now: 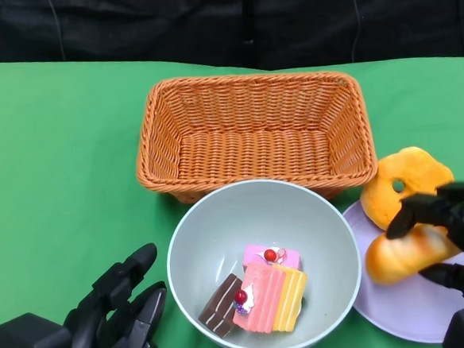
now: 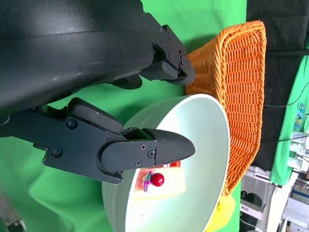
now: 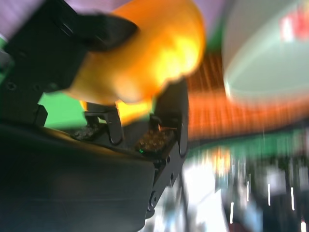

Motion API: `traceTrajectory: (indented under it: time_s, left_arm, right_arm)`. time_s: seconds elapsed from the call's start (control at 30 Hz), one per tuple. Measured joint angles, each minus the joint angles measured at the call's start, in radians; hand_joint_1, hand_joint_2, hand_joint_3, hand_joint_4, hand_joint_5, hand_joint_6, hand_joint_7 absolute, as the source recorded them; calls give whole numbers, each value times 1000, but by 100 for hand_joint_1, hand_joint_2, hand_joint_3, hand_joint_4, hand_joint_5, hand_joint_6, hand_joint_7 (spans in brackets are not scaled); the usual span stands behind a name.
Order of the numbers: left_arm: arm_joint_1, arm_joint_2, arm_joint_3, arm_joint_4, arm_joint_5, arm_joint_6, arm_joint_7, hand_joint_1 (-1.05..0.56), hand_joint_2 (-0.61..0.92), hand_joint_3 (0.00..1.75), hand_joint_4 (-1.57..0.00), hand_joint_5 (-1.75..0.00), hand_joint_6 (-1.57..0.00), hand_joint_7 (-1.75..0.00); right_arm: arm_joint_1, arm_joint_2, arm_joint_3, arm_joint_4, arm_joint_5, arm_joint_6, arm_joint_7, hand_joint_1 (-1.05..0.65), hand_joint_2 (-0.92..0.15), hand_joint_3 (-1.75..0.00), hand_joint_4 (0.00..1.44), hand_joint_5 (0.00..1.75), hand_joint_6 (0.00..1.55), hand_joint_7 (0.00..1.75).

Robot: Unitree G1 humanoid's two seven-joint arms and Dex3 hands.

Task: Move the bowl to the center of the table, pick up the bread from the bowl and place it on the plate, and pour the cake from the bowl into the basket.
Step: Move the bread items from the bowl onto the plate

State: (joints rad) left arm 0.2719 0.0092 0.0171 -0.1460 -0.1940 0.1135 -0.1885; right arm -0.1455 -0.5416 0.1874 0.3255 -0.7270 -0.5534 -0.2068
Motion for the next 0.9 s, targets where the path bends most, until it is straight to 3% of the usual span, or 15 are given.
traceTrajectory:
  time_s: [0.03,0.17,0.43,0.67,0.9]
  left_arm:
    - [0,0,0,0,0,0,0,-71,92,51,-25,-30,-38,-1]
    - [-2,-1,0,0,0,-1,0,-72,92,50,-25,-30,-38,-1]
    - [-7,0,2,3,0,-2,0,-71,92,51,-25,-30,-38,0]
    - [-12,0,2,5,0,-5,0,-70,92,51,-25,-29,-38,0]
    - [-14,0,4,13,0,-16,1,-69,92,51,-26,-29,-38,0]
  right_arm:
    - [6,-17,4,-36,22,27,77,-73,-91,-17,19,12,20,4]
    - [43,-61,3,-201,96,139,305,-81,-92,-16,10,3,14,0]
    - [113,-126,-63,-517,218,288,579,-84,-92,-11,6,0,12,0]
    - [163,-138,-117,-656,267,325,635,-84,-92,-10,7,1,9,0]
    - [180,-129,-154,-678,273,279,578,-83,-92,-10,6,1,8,1]
